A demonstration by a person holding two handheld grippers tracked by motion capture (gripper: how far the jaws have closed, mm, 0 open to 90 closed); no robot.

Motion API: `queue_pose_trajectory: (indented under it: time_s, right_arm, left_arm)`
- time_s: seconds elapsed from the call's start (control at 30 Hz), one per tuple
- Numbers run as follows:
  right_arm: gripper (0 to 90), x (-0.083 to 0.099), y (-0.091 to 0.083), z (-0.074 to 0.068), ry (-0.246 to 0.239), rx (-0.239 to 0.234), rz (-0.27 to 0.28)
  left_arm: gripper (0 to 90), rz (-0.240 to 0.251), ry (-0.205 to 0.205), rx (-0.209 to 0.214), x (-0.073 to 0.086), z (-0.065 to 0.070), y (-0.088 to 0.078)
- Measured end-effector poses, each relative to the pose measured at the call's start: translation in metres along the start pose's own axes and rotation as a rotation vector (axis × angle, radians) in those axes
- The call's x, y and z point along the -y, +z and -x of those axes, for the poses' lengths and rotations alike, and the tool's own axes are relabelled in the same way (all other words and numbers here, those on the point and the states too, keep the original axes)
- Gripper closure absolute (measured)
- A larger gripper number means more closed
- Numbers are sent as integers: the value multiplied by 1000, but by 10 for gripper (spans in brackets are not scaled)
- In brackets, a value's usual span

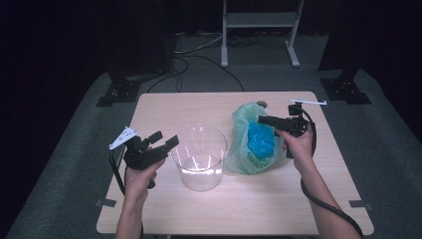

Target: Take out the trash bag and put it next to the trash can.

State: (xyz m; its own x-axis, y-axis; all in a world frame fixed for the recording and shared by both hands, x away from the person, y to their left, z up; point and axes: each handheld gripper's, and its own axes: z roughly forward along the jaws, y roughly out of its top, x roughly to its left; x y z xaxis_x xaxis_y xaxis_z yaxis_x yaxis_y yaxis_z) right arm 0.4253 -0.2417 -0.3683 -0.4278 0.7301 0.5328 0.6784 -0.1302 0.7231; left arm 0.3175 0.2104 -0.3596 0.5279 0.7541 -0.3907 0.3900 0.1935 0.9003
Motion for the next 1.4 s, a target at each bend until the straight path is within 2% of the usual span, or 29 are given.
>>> queue_pose_trajectory:
  time_s: [0.27,0.37,0.47,0.6,0.8,0.93,1.03,1.1,1.2,1.4]
  right_arm:
    - [445,0,-19,3,-16,-18,35]
    - [438,2,-28,6,-15,-22,54]
    - [424,3,-36,9,-24,-11,65]
    - [414,4,-40,15,-27,21,22]
    - [413,10,-43,28,-11,75,3]
    - [408,17,-44,37,3,92,-16]
    - [404,22,-45,43,18,87,-21]
    - [394,24,-48,46,22,62,-13]
    - [383,28,-56,48,7,8,33]
    - [383,39,-77,53,-6,-53,107]
  left_arm:
    - [158,-3,-13,-9,0,-1,1]
    - [104,-3,-22,-19,0,-1,1]
    - [104,-5,-17,-17,0,0,2]
    - [104,-5,-15,-18,0,1,2]
    - [104,-6,-18,-17,1,1,3]
    - [104,-10,-17,-17,1,1,3]
    - [104,-9,-17,-16,1,1,3]
    - [104,-8,-16,-17,1,1,2]
    - [104,-7,-15,-16,1,1,2]
    - [104,-8,-13,-14,1,2,2]
